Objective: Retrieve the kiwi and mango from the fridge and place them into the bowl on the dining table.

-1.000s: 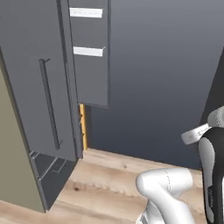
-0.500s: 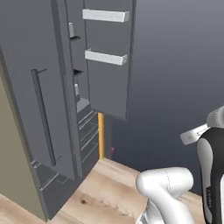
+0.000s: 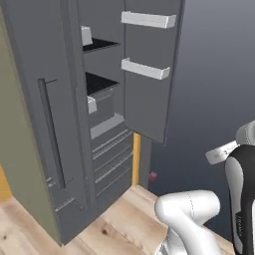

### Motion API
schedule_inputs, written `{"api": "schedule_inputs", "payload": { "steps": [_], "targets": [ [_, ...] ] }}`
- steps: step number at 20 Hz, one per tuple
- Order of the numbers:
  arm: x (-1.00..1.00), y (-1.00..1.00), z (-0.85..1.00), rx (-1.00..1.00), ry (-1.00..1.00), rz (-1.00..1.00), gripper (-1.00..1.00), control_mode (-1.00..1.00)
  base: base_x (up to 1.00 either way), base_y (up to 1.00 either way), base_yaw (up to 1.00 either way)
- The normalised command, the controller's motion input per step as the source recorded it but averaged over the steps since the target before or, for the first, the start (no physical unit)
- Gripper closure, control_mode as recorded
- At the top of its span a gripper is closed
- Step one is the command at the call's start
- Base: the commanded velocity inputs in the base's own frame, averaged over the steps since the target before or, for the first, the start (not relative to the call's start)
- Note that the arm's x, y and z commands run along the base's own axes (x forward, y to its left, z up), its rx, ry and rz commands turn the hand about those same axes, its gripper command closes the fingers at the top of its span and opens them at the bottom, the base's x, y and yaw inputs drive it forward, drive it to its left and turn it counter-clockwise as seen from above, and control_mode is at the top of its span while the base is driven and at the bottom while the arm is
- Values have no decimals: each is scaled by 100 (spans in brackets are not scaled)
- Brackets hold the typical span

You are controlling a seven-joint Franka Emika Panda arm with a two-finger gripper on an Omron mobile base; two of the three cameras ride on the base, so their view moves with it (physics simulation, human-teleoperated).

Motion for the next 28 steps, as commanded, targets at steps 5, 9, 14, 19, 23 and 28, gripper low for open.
{"api": "schedule_inputs", "payload": {
  "steps": [5,9,14,19,23,28],
  "targets": [
    [0,0,0,0,0,0,-100,100,45,-19,43],
    [0,0,0,0,0,0,-100,100,52,-26,44],
    [0,0,0,0,0,0,-100,100,55,-33,44],
    [0,0,0,0,0,0,-100,100,52,-36,44],
    [0,0,0,0,0,0,-100,100,47,-38,42],
    [0,0,0,0,0,0,-100,100,43,-42,38]
  ]
}}
